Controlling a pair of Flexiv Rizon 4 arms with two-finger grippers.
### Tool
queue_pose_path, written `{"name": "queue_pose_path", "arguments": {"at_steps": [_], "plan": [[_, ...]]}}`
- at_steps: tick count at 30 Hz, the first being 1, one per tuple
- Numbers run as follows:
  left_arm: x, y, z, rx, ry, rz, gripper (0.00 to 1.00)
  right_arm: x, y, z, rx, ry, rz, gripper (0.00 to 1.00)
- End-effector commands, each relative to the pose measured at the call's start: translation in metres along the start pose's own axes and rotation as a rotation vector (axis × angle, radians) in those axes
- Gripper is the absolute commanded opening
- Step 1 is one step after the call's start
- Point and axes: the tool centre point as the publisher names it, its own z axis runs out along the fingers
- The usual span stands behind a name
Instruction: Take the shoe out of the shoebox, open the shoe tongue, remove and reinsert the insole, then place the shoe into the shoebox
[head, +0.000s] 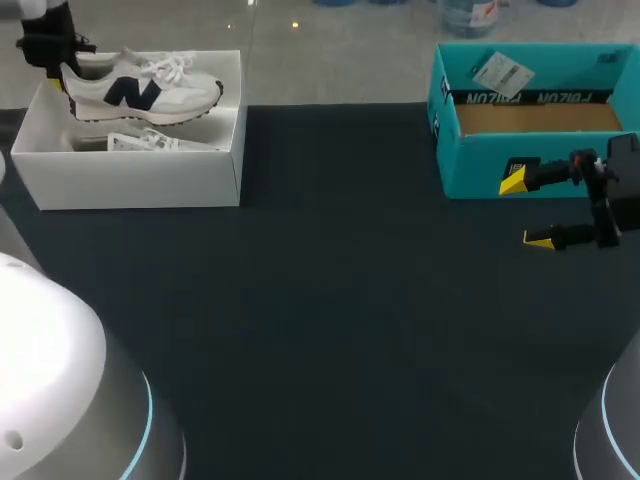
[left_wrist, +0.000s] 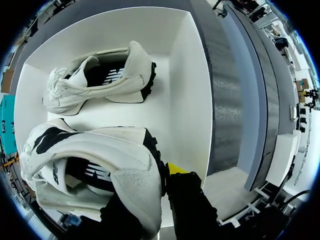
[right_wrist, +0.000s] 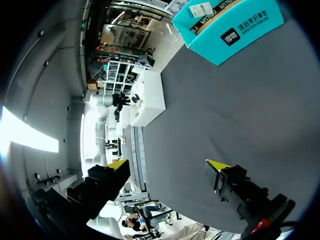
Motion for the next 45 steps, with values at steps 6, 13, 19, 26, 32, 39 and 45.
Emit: {"name": "queue_pose_path", "arguments": {"at_steps": [6,13,19,26,32,39,45], "plan": [[-0.003,0.01,0.037,-0.004,-0.015,0.002,0.0,0.0,-0.001,0.001,-0.001,-0.004,0.002,1.0],[-0.005,0.011,0.056,-0.023,-0.018,0.003,0.0,0.0,-0.001,0.001,-0.001,-0.004,0.002,1.0],[-0.005,0.012,0.071,-0.027,-0.011,0.013,0.0,0.0,-0.001,0.001,-0.001,-0.004,0.002,1.0],[-0.002,0.015,0.071,-0.006,-0.01,0.018,0.71,0.0,-0.001,0.001,-0.001,-0.004,0.002,1.0],[-0.003,0.015,0.054,0.013,-0.027,0.027,1.0,0.0,-0.001,0.001,-0.001,-0.004,0.002,1.0],[-0.003,0.004,0.025,0.009,-0.066,0.033,1.0,0.0,-0.001,0.001,-0.001,-0.004,0.002,1.0],[-0.005,-0.008,0.0,0.028,-0.094,0.024,1.0,0.0,-0.001,0.001,-0.001,-0.004,0.002,1.0]]}}
